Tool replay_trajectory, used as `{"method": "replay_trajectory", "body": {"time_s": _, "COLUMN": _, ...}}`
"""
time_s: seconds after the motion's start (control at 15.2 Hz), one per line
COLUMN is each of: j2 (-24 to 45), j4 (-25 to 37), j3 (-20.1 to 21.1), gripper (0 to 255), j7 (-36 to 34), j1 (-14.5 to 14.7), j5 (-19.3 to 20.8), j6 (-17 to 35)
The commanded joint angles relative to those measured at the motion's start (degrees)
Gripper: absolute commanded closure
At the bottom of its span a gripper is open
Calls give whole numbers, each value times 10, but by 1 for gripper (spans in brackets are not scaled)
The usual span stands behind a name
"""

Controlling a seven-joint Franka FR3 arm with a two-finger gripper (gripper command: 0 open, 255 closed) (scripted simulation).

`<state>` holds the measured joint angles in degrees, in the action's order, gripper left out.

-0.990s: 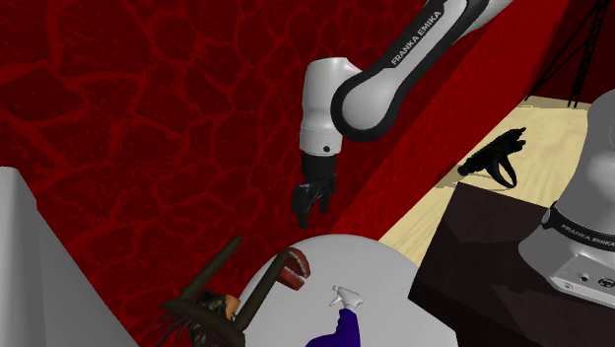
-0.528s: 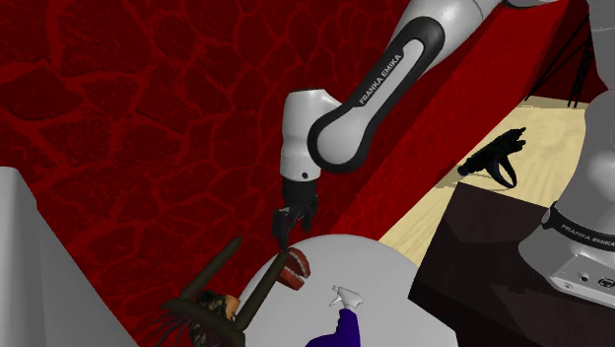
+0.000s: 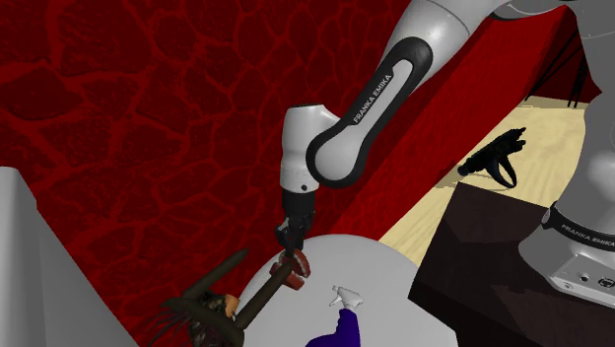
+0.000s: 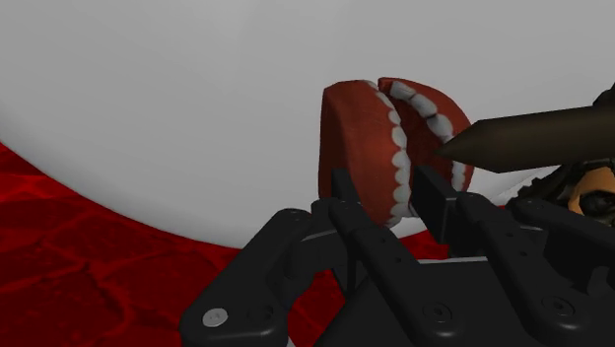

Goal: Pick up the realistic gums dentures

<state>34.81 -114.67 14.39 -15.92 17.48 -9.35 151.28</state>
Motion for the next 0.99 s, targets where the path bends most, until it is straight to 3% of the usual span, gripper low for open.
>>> {"method": "replay_trajectory", "body": {"time_s": 0.0, "j2": 1, "j4": 0, "j3": 0, "gripper": 255, "j7": 0, "j1": 0, "j5": 0, "j6": 1}}
{"method": "replay_trajectory", "body": {"time_s": 0.46, "j2": 1, "j4": 0, "j3": 0, "gripper": 255, "j7": 0, "j1": 1, "j5": 0, "j6": 1}}
{"method": "replay_trajectory", "body": {"time_s": 0.92, "j2": -45, "j4": -8, "j3": 4, "gripper": 255, "j7": -6, "j1": -4, "j5": -4, "j6": -36}}
